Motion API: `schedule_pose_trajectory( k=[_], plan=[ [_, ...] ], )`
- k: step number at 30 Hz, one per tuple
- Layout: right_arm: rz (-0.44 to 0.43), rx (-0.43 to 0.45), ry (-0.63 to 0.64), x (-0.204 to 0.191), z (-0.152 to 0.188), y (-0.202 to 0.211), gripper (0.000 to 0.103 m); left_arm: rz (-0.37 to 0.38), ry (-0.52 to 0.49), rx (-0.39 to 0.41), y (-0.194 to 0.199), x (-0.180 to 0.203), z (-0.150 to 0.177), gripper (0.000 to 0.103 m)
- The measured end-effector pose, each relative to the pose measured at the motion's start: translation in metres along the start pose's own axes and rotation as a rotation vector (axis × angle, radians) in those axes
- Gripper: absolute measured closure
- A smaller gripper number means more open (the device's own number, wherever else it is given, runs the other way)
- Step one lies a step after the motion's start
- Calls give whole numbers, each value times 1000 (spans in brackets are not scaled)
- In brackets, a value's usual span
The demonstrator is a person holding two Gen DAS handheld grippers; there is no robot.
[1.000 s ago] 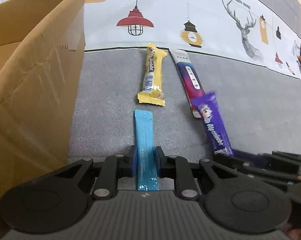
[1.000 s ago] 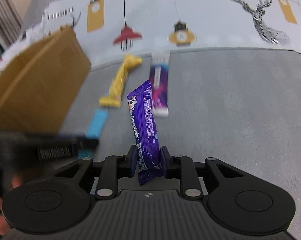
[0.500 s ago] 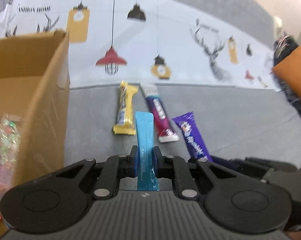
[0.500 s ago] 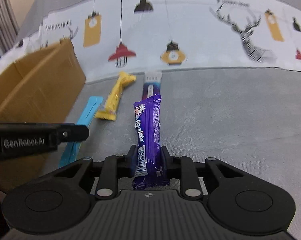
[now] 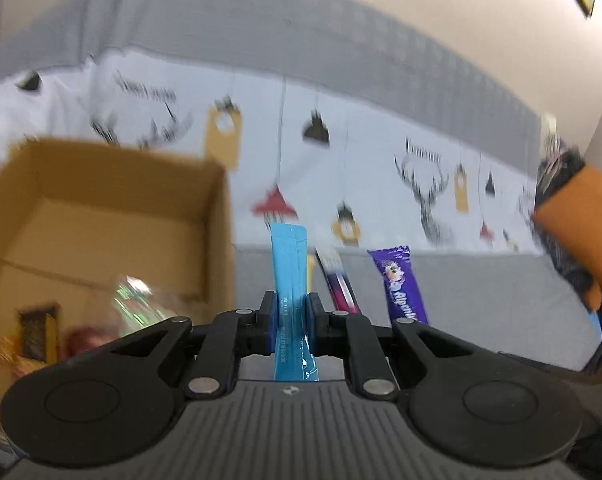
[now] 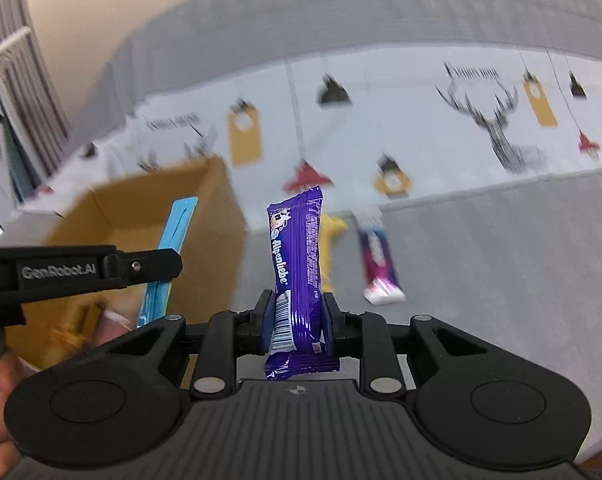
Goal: Organize snacks
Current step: 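Lift the blue stick with the left tool while the right tool carries the purple bar over the box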
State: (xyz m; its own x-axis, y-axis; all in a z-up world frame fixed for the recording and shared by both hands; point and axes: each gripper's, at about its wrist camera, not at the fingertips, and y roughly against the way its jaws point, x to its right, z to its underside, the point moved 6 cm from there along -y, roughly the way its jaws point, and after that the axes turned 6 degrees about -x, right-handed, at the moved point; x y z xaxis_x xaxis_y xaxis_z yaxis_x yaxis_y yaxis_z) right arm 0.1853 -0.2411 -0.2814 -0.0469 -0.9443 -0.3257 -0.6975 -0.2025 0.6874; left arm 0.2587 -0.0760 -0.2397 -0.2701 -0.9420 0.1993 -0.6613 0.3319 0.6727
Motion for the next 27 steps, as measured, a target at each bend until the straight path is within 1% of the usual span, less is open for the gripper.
schedule_pose_trajectory(
  k=[3, 7, 10, 12, 15, 17, 20, 24, 27],
  plan=[
    [-30, 41, 47, -34, -18, 19, 77, -41, 4, 86, 29, -21, -15, 88],
    [-70, 95, 116, -82, -42, 39, 77, -76, 47, 174, 61, -51, -32, 87],
    [-86, 140, 166, -117, -55, 50, 77, -95, 69, 211, 78, -73, -41, 87],
    [-96, 165, 211, -138, -61, 53, 77, -98, 84, 218, 85, -88, -45, 87],
    [-122, 163, 273, -168, -65, 48, 77, -140, 112, 188, 82, -113, -44, 87],
    [-128, 147, 300, -182, -63, 39, 77, -162, 144, 143, 72, -130, -39, 87],
    [-144, 98, 309, -193, -54, 18, 77, -204, 195, 72, 51, -152, -30, 87],
    [-147, 1, 324, -202, -35, -15, 77, -216, 223, -26, 29, -173, -15, 87],
    [-122, -88, 318, -199, -17, -43, 77, -238, 222, -103, 8, -182, -3, 86]
  ],
)
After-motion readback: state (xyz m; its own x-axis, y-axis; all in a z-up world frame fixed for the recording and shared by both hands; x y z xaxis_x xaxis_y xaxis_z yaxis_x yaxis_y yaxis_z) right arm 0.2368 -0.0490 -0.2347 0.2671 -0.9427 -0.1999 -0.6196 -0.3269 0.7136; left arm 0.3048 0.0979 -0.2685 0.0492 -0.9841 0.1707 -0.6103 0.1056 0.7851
